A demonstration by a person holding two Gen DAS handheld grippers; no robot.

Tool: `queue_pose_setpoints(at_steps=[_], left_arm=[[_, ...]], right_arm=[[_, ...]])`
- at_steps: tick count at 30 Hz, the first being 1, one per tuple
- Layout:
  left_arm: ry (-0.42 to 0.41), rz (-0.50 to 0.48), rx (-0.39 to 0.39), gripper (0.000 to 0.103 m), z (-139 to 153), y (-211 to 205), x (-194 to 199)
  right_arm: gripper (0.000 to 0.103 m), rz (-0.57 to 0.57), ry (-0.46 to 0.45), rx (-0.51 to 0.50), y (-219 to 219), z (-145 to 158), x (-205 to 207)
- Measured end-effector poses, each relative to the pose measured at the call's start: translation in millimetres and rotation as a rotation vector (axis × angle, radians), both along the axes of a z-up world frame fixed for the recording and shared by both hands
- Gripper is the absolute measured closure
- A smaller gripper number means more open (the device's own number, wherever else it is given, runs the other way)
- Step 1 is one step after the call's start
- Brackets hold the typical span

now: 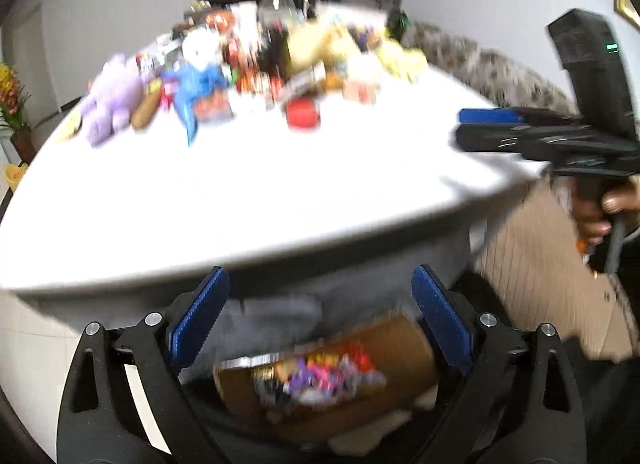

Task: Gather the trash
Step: 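Grasp the wooden block with the right gripper while the left grasps the red apple, drop both in box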

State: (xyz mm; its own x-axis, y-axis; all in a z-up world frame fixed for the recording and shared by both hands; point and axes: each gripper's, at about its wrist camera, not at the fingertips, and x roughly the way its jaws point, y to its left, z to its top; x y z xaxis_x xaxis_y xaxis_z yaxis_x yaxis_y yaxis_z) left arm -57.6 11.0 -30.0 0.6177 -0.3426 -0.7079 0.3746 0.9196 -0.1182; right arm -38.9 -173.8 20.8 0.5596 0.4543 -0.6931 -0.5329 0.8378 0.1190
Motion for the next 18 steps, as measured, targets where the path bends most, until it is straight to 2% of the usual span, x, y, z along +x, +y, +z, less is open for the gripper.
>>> queue_pose_setpoints(at_steps=[3, 6, 9, 11, 12, 15, 18], left_arm=[[-0.04, 0.021, -0.02, 0.013, 17, -5, 16], [-0.072, 0.049, -0.01, 0.013, 29, -11, 31], [-0.079, 0.065, -0.009, 0.013, 31, -20, 48], [-0.064, 0.079, 0.001, 0.013, 29, -27, 66], [-0.055, 0.081, 0.0, 0.013, 26, -29, 73], [-0.006, 0.105, 0.0, 0.013, 19, -37, 93], [0.031, 0.123, -0.003, 0.013, 15, -44, 108]], right_arm=[[0.043, -0.024, 0.009, -0.01, 5, 6, 43], [0.043, -0.059, 0.02, -0.064, 9, -3, 79], [0.044, -0.074, 0.076, -0.056, 9, -18, 113], [0.05, -0.074, 0.09, -0.071, 13, -27, 129], [0.059, -0.072, 0.094, -0.041, 12, -25, 132], [0.063, -0.081, 0.088, -0.024, 10, -20, 131], [0.063, -0.1, 0.093, 0.06, -10, -8, 114]])
